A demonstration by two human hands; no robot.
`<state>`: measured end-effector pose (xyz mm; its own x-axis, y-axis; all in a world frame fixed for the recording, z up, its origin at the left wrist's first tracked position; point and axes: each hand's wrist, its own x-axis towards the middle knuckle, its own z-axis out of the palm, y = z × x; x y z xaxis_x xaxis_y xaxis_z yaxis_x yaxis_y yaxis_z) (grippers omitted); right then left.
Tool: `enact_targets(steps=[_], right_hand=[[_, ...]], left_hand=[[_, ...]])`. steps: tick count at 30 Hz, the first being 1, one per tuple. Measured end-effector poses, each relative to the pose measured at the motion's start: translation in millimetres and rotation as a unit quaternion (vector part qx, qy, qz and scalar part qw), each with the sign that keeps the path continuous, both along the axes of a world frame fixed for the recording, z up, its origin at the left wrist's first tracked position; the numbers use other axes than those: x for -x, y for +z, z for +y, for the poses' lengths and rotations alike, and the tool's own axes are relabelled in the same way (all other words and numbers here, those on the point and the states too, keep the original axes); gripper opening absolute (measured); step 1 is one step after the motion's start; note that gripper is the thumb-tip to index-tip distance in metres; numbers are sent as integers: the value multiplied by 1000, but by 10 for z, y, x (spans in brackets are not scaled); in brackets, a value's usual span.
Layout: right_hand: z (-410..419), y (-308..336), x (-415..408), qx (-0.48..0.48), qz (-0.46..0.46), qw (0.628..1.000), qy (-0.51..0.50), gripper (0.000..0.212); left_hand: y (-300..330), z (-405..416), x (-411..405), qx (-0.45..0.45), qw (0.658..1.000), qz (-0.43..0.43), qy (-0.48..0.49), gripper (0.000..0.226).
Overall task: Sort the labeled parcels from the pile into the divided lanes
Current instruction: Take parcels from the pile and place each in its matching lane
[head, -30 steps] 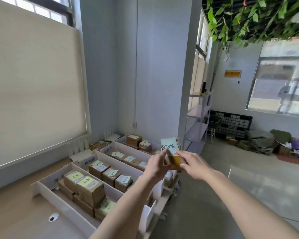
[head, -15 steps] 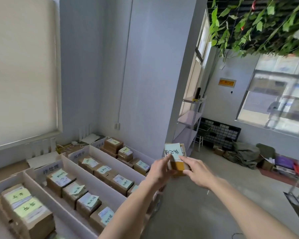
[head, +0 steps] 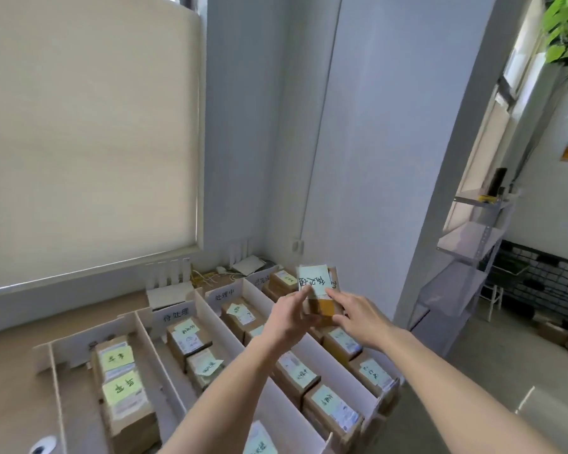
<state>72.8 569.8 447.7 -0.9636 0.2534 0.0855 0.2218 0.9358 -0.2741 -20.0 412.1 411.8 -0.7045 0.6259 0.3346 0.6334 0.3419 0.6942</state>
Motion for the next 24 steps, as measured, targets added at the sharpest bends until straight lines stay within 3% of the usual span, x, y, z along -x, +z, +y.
enact_targets(steps=[5,13,24], right_hand=[[-148,-320,1082,-1,2,994,110,67],[-248,-789,2457,22,-21,962,271,66],[-266,-2055,3020,77,-108,917,375,64]], left_hand=[[-230,-363,715,42,992,3,117,71],[-643,-596,1469,80,959,-19,271,75],[-1838,-551,1639,91,919,-127,363,77]])
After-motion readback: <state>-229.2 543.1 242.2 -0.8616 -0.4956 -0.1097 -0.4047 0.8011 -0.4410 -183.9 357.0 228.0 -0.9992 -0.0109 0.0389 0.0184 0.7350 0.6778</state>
